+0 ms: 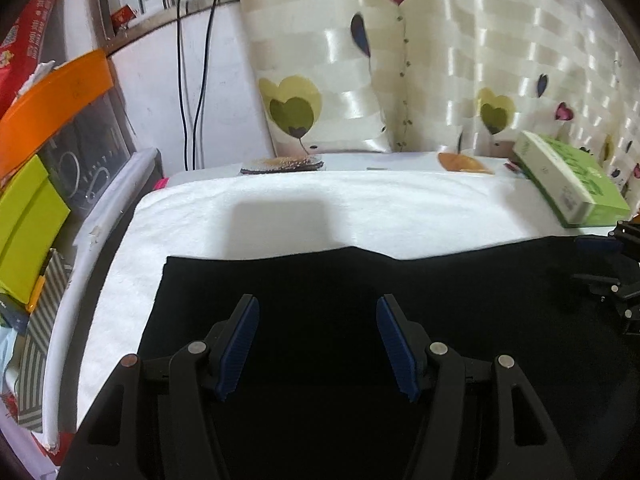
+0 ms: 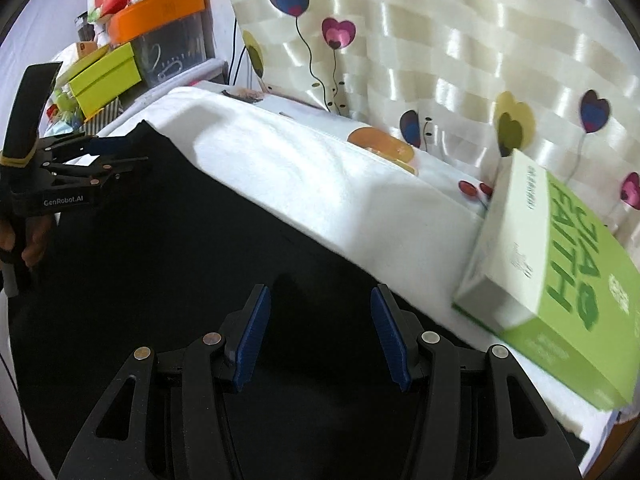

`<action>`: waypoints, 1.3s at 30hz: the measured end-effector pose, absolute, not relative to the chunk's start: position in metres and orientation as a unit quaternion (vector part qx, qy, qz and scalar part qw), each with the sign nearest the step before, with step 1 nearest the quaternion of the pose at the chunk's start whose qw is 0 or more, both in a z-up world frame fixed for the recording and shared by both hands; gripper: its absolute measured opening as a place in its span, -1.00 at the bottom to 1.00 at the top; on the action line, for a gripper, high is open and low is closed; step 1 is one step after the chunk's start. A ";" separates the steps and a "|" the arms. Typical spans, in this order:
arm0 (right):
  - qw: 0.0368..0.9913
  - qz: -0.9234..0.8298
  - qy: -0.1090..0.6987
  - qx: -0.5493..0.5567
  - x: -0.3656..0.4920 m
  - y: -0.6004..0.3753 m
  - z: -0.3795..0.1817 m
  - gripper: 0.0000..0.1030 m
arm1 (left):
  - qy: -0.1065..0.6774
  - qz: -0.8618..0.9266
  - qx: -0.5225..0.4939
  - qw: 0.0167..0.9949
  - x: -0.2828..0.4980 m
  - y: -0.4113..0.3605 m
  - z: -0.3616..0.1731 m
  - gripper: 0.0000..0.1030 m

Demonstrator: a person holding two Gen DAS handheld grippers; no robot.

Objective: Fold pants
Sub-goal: 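Lower both grippers onto one long edge of the black pants and close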

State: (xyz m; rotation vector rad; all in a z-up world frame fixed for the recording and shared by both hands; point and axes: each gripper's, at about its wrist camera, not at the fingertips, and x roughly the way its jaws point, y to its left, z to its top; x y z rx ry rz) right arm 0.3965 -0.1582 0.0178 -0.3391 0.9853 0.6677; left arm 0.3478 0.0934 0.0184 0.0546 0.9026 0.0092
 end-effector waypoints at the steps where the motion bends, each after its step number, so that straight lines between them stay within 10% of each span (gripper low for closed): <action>1: 0.813 0.312 0.464 -0.161 0.399 -0.158 0.016 0.04 | 0.438 0.007 0.026 0.899 0.351 0.093 0.016 0.24; 8: 0.807 0.320 0.466 -0.171 0.412 -0.156 0.012 0.04 | 0.446 0.003 0.027 0.894 0.360 0.088 -0.002 0.21; 11: 0.808 0.326 0.466 -0.154 0.414 -0.160 0.009 0.01 | 0.447 -0.015 0.026 0.894 0.360 0.085 -0.001 -0.13; 14: 0.807 0.336 0.460 -0.156 0.410 -0.159 0.012 -0.72 | 0.446 -0.032 0.032 0.894 0.358 0.077 0.000 -0.55; 18: 0.819 0.318 0.439 -0.189 0.396 -0.153 0.018 -0.87 | 0.441 -0.029 0.041 0.896 0.358 0.071 0.001 -0.90; 39: 0.867 0.315 0.348 -0.166 0.190 -0.196 0.084 -0.87 | 0.328 -0.041 -0.066 0.942 0.200 0.085 0.071 -0.96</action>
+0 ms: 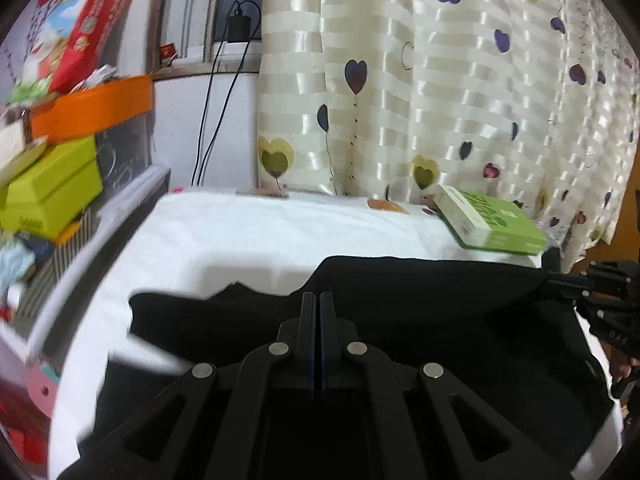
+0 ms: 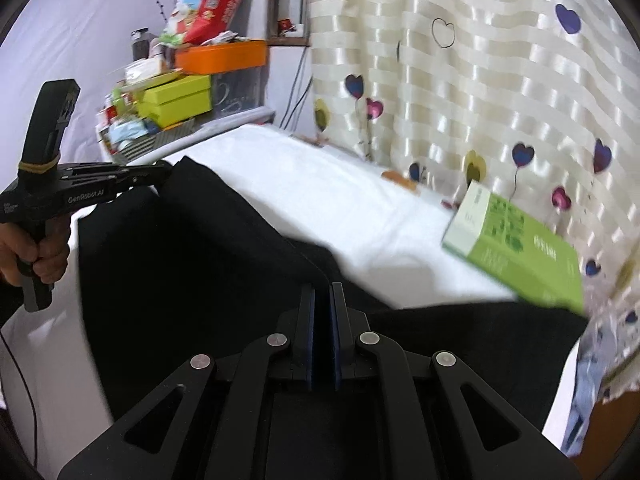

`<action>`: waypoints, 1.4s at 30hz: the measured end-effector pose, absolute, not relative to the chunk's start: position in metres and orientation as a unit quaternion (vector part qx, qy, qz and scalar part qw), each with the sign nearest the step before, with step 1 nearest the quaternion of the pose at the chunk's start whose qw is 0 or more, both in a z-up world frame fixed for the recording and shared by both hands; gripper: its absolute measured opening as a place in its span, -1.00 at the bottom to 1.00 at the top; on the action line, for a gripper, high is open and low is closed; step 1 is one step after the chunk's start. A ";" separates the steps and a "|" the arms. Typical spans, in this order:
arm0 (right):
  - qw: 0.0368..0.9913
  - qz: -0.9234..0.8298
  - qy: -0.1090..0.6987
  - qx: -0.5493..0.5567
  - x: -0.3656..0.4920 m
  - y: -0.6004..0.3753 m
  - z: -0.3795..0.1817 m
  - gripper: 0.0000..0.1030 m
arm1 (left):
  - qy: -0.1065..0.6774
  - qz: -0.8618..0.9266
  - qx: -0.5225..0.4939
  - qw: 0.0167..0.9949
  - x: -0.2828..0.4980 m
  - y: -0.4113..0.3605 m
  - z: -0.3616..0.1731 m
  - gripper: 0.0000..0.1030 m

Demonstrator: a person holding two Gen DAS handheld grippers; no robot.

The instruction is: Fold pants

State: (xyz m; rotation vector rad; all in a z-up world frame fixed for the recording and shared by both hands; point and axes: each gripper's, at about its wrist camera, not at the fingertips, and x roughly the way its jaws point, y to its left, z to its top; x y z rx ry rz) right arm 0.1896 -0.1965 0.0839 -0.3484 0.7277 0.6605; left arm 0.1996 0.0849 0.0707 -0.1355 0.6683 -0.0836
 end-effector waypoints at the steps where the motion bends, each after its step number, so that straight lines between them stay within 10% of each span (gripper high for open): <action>1: 0.867 0.314 0.348 -0.167 0.177 -0.198 0.081 -0.87 | 0.328 -0.042 -0.068 0.941 0.188 0.084 0.069 -0.96; 13: 0.848 0.315 0.413 -0.106 0.085 -0.211 0.027 -0.79 | 0.376 -0.044 -0.106 0.919 0.087 0.086 0.022 -0.95; 19: 0.854 0.313 0.409 -0.068 0.068 -0.223 0.035 -0.17 | 0.378 -0.039 -0.104 0.919 0.057 0.093 0.025 -0.92; 24: 0.873 0.296 0.387 -0.023 0.069 -0.242 0.047 -0.16 | 0.350 -0.025 -0.113 0.929 0.053 0.099 0.047 -0.04; 27: 0.882 0.273 0.384 -0.007 0.076 -0.253 0.047 -0.16 | 0.346 -0.004 -0.102 0.933 0.074 0.094 0.056 0.08; 35: 0.894 0.212 0.390 0.060 0.073 -0.300 0.040 -0.16 | 0.415 0.093 -0.031 0.904 0.147 0.077 0.017 0.08; 39: 0.896 0.168 0.392 0.121 0.072 -0.343 0.039 -0.16 | 0.404 0.113 -0.017 0.908 0.137 0.079 0.009 -0.78; 42: 0.893 0.132 0.398 0.164 0.070 -0.370 0.037 -0.14 | 0.391 0.115 -0.031 0.912 0.123 0.086 0.014 -0.86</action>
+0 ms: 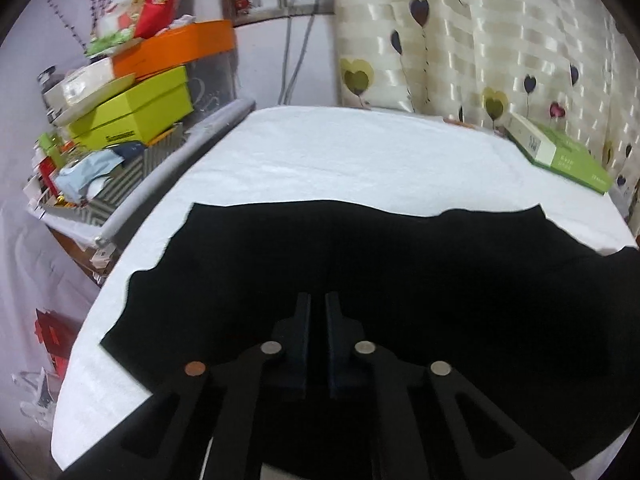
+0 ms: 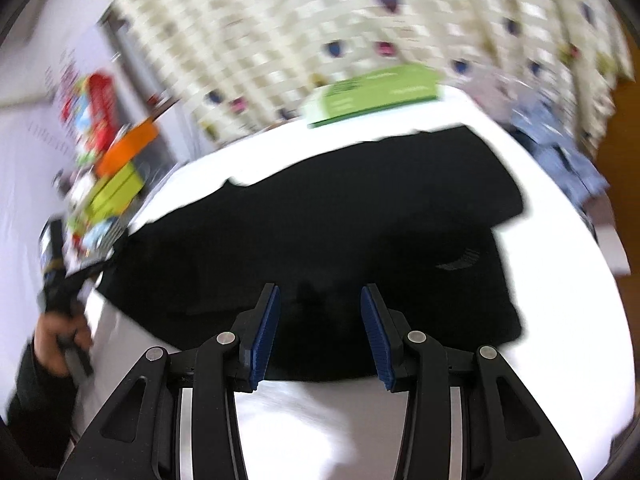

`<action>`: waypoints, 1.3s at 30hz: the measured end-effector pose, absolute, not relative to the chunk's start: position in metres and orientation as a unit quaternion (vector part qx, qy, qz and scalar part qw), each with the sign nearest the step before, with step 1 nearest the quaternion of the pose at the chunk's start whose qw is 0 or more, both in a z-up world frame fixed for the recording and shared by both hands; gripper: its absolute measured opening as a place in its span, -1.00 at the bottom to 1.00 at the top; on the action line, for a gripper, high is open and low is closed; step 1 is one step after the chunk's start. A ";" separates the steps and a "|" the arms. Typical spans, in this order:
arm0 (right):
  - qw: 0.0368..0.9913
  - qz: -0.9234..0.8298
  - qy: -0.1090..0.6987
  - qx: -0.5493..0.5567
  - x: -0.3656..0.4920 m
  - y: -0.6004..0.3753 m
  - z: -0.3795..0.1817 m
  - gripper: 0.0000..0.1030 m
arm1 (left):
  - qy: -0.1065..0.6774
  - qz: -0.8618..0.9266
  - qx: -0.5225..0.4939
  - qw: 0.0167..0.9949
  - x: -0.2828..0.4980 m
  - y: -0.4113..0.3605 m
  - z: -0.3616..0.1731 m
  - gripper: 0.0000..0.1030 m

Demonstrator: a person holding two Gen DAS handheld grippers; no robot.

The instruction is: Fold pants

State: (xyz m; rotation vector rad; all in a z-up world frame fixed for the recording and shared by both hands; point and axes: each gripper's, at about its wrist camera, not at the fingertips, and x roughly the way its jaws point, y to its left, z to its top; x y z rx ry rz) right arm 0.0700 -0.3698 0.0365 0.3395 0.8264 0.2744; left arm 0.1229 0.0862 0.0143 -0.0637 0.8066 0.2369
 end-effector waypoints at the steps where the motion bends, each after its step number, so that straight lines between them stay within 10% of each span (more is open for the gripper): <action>1: 0.891 0.123 0.401 0.174 0.070 -0.376 0.035 -0.13 | 0.382 0.113 -0.044 0.916 0.115 0.092 0.017 -0.86; 17: 0.870 0.052 0.393 0.294 0.111 -0.418 0.022 -0.13 | 0.376 0.082 -0.198 0.902 0.083 0.141 0.003 -0.90; 20: 0.873 0.050 0.389 0.289 0.111 -0.417 0.023 -0.13 | 0.379 0.068 -0.236 0.892 0.082 0.152 0.000 -0.67; 24: 0.876 0.049 0.383 0.290 0.111 -0.417 0.021 -0.12 | 0.358 0.045 -0.296 0.884 0.075 0.161 0.004 0.15; 28: 0.876 0.046 0.385 0.288 0.113 -0.417 0.021 -0.12 | 0.376 0.071 -0.270 0.884 0.097 0.153 0.009 0.16; 32: 0.874 0.041 0.389 0.288 0.117 -0.417 0.021 -0.12 | 0.407 0.135 -0.220 0.876 0.116 0.146 0.007 0.15; 34: 0.872 0.036 0.390 0.293 0.120 -0.419 0.020 -0.22 | 0.413 0.160 -0.206 0.873 0.119 0.143 0.007 -0.19; 36: 0.869 0.023 0.398 0.294 0.125 -0.421 0.020 -0.98 | 0.416 0.182 -0.204 0.867 0.119 0.146 0.005 -0.83; 39: 0.865 0.031 0.386 0.321 0.127 -0.429 0.025 -0.99 | 0.414 0.163 -0.237 0.864 0.120 0.156 0.007 -0.92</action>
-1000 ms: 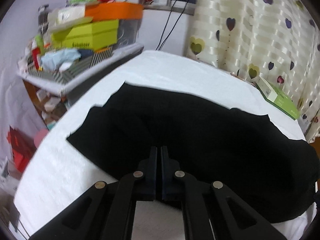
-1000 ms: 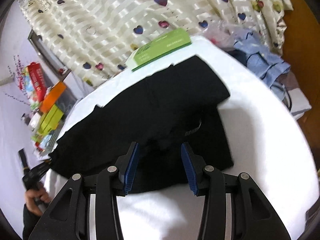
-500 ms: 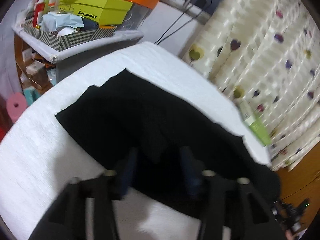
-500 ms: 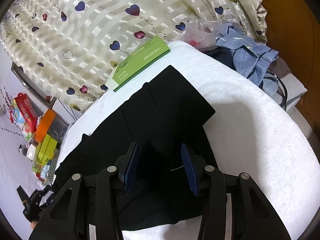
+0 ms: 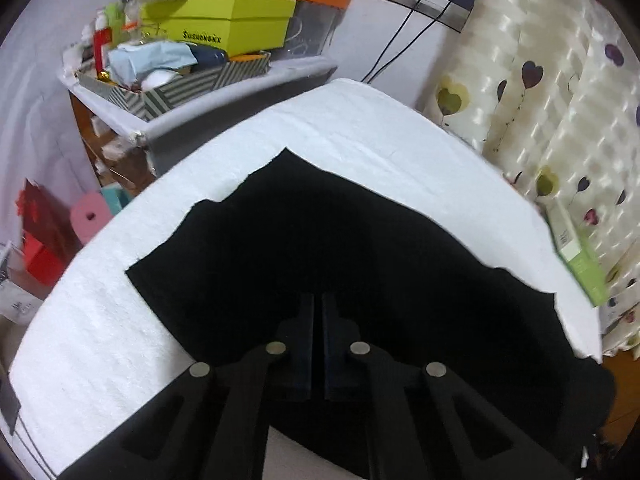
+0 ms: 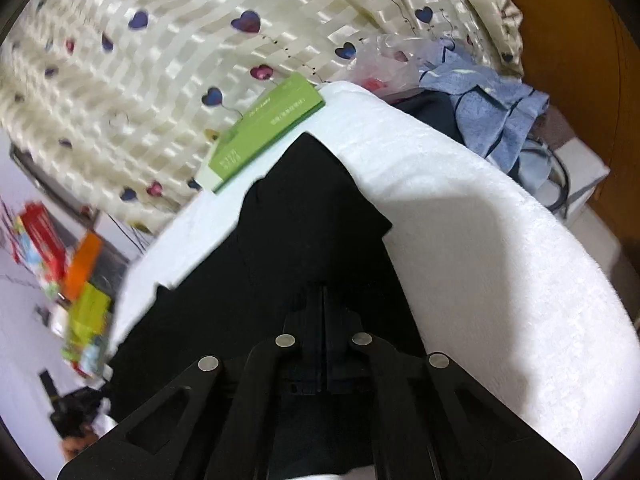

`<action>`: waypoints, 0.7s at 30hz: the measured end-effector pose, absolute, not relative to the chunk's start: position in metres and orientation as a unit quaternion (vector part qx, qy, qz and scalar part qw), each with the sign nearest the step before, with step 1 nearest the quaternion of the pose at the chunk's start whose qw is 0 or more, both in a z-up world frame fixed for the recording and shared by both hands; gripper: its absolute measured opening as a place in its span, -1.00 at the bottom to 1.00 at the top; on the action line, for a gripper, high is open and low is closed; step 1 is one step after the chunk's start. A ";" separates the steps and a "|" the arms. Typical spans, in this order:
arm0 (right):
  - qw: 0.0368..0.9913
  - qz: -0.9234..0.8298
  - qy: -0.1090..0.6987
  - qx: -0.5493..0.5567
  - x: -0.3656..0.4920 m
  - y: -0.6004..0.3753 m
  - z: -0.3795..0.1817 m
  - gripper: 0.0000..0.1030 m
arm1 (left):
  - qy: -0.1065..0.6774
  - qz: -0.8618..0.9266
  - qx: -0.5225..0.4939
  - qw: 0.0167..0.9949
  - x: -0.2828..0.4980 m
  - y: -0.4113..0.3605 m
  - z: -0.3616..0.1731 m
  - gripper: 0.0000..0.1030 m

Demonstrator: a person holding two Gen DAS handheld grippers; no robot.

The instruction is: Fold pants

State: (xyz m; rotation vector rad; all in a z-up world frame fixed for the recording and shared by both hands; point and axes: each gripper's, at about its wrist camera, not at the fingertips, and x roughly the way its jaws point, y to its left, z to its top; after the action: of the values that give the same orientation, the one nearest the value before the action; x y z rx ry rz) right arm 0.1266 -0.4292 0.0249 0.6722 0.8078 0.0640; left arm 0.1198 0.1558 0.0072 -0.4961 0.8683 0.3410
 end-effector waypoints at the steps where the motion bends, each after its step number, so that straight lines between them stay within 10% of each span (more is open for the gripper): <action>1: 0.867 0.032 0.377 0.324 0.125 -0.431 0.031 -0.99 | 0.407 0.154 -0.243 0.867 0.121 0.158 0.010 -0.92; 11: 0.887 0.053 0.335 0.314 0.066 -0.416 0.069 -1.00 | 0.285 0.061 -0.245 0.925 0.128 0.178 0.095 -0.92; 16: 0.868 0.025 0.388 0.309 0.064 -0.421 0.033 -0.96 | 0.327 0.071 -0.231 0.914 0.114 0.191 0.048 -0.92; 21: 0.872 0.024 0.387 0.298 0.078 -0.428 0.030 -0.16 | 0.372 0.078 -0.266 0.886 0.102 0.213 -0.003 -0.91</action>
State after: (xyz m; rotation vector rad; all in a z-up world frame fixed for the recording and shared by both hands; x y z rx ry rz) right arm 0.0777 -0.4275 0.0298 0.6219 0.8095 0.0510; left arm 0.1025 0.2130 -0.0028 -0.5539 0.7740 0.1627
